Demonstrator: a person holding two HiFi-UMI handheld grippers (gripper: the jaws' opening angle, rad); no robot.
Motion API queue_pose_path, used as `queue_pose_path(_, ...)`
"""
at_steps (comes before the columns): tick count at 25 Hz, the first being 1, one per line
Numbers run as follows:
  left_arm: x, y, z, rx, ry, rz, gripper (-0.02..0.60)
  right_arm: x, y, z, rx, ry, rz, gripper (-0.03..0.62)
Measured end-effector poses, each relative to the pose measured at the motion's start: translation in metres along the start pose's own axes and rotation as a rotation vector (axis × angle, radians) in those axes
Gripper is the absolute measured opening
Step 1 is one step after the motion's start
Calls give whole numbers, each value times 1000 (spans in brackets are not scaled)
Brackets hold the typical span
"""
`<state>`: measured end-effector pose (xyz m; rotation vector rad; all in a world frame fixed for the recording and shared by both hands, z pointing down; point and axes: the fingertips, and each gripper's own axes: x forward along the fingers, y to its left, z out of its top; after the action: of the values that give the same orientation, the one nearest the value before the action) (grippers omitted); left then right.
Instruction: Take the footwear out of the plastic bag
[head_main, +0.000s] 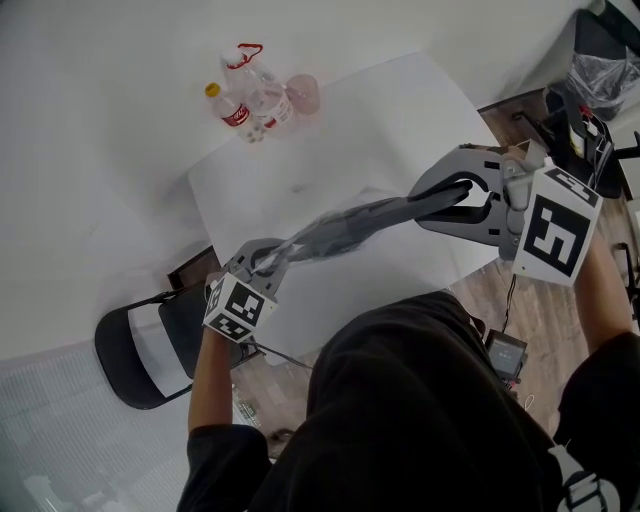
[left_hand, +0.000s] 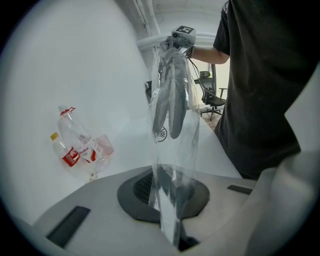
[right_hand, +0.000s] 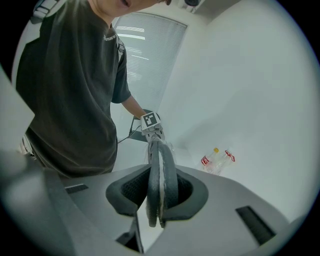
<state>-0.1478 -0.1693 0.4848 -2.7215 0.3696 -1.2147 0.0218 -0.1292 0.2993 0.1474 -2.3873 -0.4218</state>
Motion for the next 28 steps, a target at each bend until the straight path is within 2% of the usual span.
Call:
queue_pose_path(8,-1,0,-4,-15,4,0,23,-3,-4,2,-8,-14,16,81)
queue_pose_path(15,-9,2,8,-33,10,6,23,-30,-13,7,-7,-19,14,81)
queue_pose_path(23,-4,4,-13,-50,10,15,23,-32,-14,0,-5,-2,-5,81)
queue_pose_path(28,-2,8,-25,-87,5,28,23,-34,-15,-4,6,4,-28,81)
